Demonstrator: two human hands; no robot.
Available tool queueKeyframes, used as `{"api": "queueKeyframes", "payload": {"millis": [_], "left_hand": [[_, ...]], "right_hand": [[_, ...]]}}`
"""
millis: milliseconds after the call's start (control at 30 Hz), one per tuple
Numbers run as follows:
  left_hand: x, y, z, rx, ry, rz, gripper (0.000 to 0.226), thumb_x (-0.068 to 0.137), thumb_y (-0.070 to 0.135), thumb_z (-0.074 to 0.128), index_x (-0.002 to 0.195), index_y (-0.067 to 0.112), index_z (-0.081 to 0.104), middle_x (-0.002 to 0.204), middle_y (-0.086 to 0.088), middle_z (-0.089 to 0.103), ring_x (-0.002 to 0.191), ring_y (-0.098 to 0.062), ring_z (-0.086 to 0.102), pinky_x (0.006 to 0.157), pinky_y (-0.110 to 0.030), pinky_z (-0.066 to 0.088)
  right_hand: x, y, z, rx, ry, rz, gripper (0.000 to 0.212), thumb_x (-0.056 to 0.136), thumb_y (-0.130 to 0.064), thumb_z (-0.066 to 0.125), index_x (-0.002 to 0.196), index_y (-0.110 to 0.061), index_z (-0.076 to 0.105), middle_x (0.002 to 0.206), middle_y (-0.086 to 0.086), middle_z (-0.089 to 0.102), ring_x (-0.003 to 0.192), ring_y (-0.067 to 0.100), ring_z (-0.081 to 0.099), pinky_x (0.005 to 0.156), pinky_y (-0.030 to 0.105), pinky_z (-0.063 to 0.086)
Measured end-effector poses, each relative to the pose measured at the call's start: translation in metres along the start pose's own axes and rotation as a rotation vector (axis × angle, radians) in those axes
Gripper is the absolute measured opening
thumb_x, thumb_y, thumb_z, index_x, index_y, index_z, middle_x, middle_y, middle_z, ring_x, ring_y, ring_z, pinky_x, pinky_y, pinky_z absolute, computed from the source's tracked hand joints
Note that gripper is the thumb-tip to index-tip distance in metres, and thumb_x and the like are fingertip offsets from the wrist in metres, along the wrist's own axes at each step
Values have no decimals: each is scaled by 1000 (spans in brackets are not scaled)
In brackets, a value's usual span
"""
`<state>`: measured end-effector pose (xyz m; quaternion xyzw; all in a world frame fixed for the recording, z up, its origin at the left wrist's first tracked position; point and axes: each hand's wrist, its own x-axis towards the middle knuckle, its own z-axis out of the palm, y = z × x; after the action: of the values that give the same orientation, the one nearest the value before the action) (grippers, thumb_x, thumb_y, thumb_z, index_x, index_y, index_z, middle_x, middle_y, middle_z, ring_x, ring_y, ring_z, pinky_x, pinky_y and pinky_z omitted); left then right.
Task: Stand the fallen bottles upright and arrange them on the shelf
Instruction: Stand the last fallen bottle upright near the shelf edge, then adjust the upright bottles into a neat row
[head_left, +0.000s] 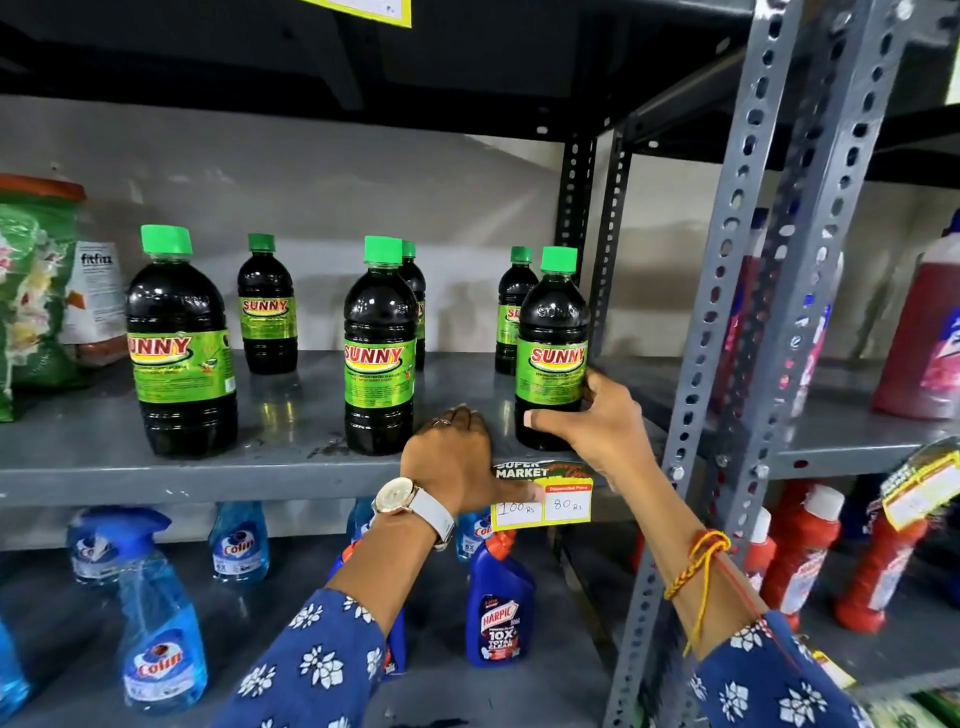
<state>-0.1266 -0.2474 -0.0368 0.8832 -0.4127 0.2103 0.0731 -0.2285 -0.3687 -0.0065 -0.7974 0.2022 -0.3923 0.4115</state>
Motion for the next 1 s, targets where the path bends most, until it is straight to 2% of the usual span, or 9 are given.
{"api": "queueKeyframes", "payload": {"millis": [133,300,433,500,600,700,800,900,1000], "left_hand": [[0,0,-1,-4,-24,-6,115,50,93,40,127,8,41,136,-7,46,118,-25,50,86,-38,46],[0,0,0,-4,18,3,105,47,95,39,111,12,49,116,-3,56,101,-24,57,74,-34,46],[-2,0,-1,1,55,5,99,48,94,39,105,13,50,113,-2,57,97,-23,58,67,-33,43],[-9,0,-5,-19,71,17,96,53,90,44,109,13,49,119,-4,56,100,-25,58,68,-34,44],[-35,-1,-13,-193,119,11,98,64,79,51,136,14,36,147,-3,37,124,-23,45,89,-37,45],[-75,-13,-26,-390,533,42,60,81,59,53,127,20,53,131,2,56,115,-13,53,84,-29,48],[-102,-55,-42,-485,961,16,24,88,28,60,102,11,68,96,-5,71,86,-15,64,78,-23,48],[-109,-115,-59,-472,1088,-248,28,83,23,65,104,4,64,97,-14,66,88,-27,61,78,-36,47],[-104,-166,-67,-564,895,-487,70,75,39,72,127,0,44,124,-20,51,114,-34,47,94,-39,36]], "right_hand": [[0,1,2,6,-3,-2,41,55,-26,80,89,-32,59,84,-10,66,77,-2,59,61,9,39],[0,3,1,-5,-1,-26,40,55,-27,79,87,-34,56,80,-14,63,74,-6,56,59,8,37],[-3,3,0,7,-38,-26,41,58,-27,79,93,-29,58,88,-7,66,81,7,60,62,15,40],[-9,5,0,7,-18,-17,43,60,-32,79,97,-27,57,90,-8,66,88,13,62,63,16,42],[-32,4,5,-130,204,-99,65,63,-44,73,119,-22,48,112,1,65,103,20,60,81,34,49],[-60,-14,21,-72,372,-301,53,70,-44,69,116,-23,53,108,0,66,100,18,61,85,42,51],[-69,-43,50,118,197,-355,35,71,-35,74,101,-20,64,94,-5,67,89,8,62,81,35,54],[-65,-66,83,158,59,-272,65,64,-38,79,119,-13,57,116,3,64,107,11,58,94,27,46],[-56,-73,108,78,3,-143,105,54,-50,80,139,-12,32,142,9,44,129,19,42,99,27,33]]}}
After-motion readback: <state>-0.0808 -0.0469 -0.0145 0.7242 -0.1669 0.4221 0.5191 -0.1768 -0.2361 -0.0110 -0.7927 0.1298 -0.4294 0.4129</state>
